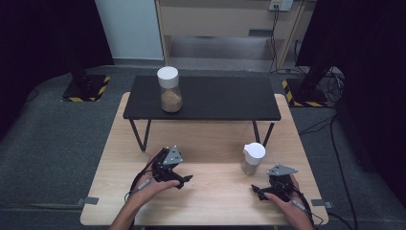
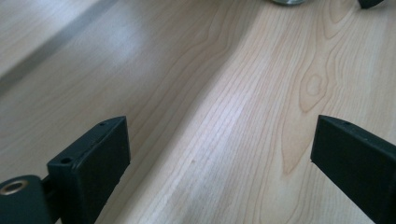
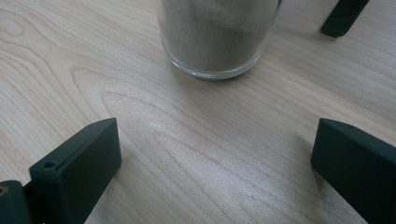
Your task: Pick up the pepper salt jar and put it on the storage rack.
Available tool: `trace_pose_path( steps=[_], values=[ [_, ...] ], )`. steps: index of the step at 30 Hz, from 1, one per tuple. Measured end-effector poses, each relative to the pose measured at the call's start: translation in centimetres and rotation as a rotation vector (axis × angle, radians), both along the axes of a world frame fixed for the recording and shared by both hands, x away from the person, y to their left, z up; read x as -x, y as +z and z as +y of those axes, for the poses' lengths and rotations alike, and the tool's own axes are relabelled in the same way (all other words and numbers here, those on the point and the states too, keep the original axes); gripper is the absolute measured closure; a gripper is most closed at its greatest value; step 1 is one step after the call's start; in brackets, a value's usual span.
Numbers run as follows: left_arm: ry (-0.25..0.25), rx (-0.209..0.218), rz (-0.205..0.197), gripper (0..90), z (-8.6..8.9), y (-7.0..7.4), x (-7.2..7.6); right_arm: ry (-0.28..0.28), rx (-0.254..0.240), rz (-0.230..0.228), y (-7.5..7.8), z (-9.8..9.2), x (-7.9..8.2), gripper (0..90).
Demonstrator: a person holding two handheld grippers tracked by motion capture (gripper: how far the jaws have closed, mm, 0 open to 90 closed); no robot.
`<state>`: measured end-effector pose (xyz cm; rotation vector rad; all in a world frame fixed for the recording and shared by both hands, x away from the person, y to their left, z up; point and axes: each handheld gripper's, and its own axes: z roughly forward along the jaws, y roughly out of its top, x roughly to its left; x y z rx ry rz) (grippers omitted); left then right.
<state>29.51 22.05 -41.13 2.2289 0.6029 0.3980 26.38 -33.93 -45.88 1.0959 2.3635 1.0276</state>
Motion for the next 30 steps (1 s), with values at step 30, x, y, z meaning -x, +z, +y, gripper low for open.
trace_pose_path(
  steps=[30],
  values=[
    [0.143, 0.029, 0.051, 3.2, 3.5, -2.9, 3.3, -0.009, -0.003, 0.0, 0.0, 0.1, 0.2, 2.8]
  ],
)
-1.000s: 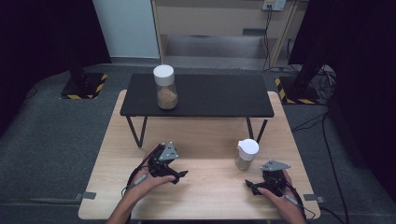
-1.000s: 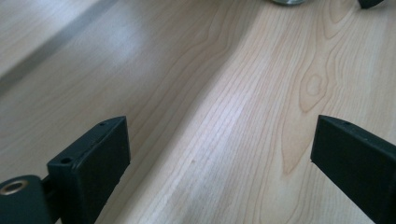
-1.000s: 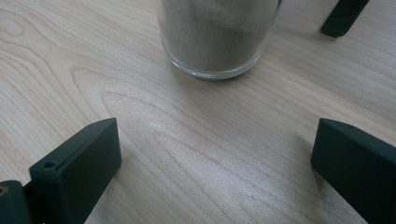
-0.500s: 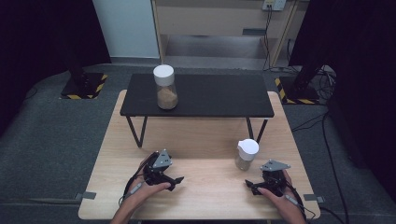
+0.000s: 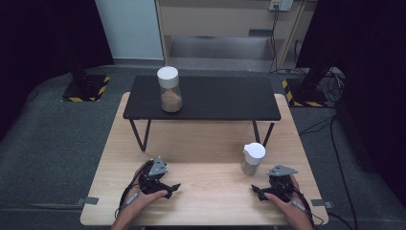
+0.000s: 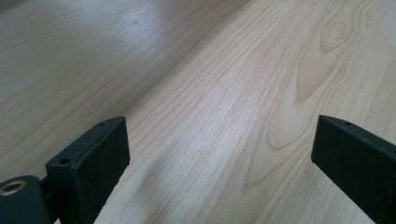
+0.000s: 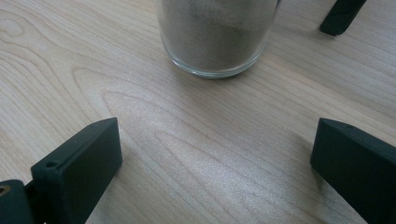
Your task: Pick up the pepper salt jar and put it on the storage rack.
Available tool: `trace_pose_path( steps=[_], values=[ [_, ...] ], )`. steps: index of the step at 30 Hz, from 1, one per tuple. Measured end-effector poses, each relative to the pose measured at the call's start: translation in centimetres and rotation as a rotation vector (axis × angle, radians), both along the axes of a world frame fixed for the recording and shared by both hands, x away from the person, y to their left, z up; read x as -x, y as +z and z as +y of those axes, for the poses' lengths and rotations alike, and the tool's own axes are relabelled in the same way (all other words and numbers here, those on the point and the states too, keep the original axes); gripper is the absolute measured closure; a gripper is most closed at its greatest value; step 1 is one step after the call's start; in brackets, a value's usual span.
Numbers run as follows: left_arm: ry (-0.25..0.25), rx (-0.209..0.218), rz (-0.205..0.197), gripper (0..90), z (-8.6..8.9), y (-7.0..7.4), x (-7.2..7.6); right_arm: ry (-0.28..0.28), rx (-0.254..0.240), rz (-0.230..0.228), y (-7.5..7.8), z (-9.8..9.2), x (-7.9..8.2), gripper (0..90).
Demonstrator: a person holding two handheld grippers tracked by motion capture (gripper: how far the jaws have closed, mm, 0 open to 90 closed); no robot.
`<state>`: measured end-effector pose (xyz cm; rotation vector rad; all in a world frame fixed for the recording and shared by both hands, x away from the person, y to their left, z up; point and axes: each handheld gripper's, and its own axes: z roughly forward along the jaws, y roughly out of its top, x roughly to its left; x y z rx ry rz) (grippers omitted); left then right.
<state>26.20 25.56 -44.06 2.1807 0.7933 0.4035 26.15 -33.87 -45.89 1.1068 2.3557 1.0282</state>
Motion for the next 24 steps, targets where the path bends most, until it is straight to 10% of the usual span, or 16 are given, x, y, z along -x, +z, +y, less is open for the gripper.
trace_pose_path(
  steps=[24],
  values=[
    [0.093, 0.011, 0.036, 3.1, 1.6, -1.2, -0.3, 0.0, -0.001, 0.002, 0.0, 0.0, 0.1, 3.1]
  ],
)
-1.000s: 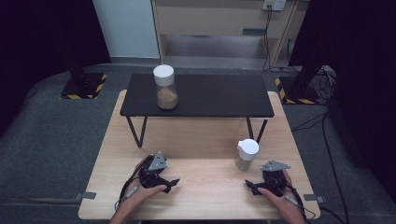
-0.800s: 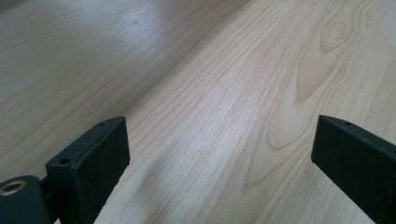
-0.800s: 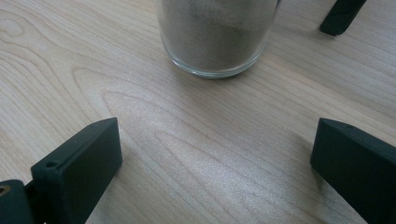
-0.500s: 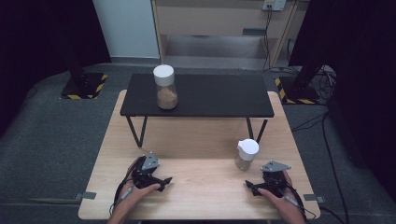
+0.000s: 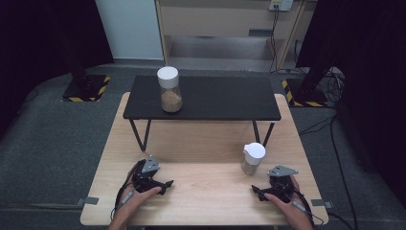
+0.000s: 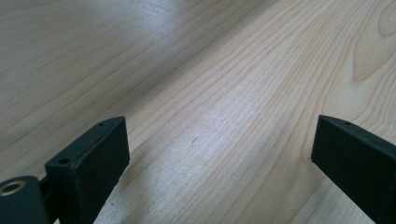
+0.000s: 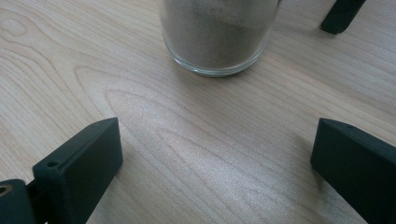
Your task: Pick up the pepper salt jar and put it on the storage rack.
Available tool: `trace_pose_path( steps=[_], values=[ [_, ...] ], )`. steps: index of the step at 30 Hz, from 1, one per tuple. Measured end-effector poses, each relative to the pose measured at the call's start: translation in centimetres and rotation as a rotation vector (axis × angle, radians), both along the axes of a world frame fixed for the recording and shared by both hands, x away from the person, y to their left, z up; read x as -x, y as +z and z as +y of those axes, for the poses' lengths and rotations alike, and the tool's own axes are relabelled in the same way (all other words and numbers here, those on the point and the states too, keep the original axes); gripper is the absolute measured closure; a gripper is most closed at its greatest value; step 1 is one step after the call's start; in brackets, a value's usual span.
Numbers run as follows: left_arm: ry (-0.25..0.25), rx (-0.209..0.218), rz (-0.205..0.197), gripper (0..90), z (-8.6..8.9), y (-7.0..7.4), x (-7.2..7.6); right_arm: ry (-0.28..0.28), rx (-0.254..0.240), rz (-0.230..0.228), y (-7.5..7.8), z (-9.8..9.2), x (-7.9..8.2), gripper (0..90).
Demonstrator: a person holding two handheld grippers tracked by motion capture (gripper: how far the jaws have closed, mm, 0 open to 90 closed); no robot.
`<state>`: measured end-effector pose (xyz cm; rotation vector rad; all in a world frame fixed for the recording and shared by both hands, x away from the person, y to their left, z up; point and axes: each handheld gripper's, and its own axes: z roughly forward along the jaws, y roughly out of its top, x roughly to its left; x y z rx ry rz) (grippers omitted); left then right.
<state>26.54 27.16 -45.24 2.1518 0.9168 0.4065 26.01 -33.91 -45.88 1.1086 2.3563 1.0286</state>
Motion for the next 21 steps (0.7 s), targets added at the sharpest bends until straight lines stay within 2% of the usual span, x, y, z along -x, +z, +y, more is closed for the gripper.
trace_pose_path(
  steps=[5, 9, 21],
  values=[
    [-0.003, -0.022, 0.018, 3.0, -0.22, -0.1, -0.31, 0.0, 0.0, 0.0, 0.0, 0.0, 0.0, 3.1],
    [-0.008, -0.034, 0.016, 2.2, -0.42, -0.05, -0.32, 0.0, 0.0, 0.0, 0.0, 0.0, 0.0, 3.0],
    [-0.002, -0.042, 0.016, 0.2, -0.74, -0.03, -0.26, 0.0, 0.0, 0.0, 0.0, -0.01, 0.0, 3.0]
  ],
)
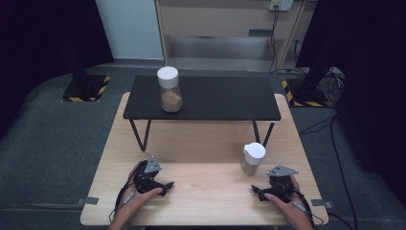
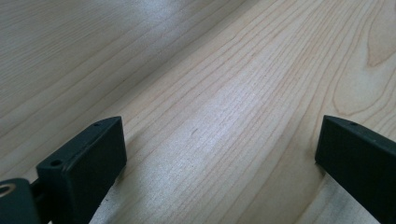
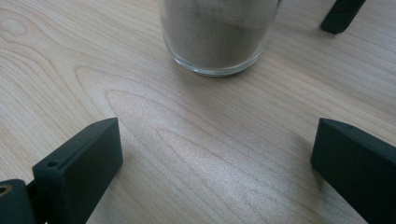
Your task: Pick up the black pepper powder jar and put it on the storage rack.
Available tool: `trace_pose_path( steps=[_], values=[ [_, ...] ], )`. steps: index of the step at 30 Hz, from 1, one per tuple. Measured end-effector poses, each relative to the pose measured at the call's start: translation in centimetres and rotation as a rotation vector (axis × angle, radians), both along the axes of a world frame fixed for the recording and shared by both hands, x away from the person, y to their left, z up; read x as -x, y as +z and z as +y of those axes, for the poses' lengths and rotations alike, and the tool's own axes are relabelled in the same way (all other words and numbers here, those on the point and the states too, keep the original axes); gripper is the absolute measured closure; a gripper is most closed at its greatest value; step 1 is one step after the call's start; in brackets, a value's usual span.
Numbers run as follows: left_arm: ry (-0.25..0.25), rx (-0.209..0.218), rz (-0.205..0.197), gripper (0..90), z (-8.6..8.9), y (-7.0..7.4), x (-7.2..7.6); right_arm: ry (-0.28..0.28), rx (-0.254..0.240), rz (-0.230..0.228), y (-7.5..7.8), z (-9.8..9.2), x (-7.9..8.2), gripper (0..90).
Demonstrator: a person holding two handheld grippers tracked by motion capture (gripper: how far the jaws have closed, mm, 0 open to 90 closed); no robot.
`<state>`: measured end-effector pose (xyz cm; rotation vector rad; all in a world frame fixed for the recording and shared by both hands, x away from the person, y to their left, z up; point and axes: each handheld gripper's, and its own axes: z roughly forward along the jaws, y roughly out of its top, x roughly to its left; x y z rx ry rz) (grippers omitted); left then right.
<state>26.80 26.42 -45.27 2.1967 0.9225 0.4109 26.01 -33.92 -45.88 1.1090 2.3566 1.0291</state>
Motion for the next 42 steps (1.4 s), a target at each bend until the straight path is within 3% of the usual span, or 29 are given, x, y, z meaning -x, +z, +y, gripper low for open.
trace_pose_path(
  steps=[15, 21, 27, 42],
  values=[
    [0.002, -0.001, 0.001, 0.0, -0.1, 0.0, 0.0, 0.014, 0.0, 0.003, 0.0, -0.2, -0.1, 3.0],
    [0.003, -0.001, 0.001, 0.0, -0.1, 0.0, 0.0, 0.027, -0.027, 0.001, 0.5, -0.8, -0.1, 5.0],
    [0.003, -0.001, 0.001, 0.0, -0.1, 0.0, 0.0, 0.061, -0.017, 0.002, 1.2, -1.0, -0.5, 6.4],
    [0.005, 0.0, 0.005, 0.0, -0.1, 0.0, 0.0, 0.07, -0.032, -0.012, 2.1, -1.0, -0.8, 4.8]
  ],
)
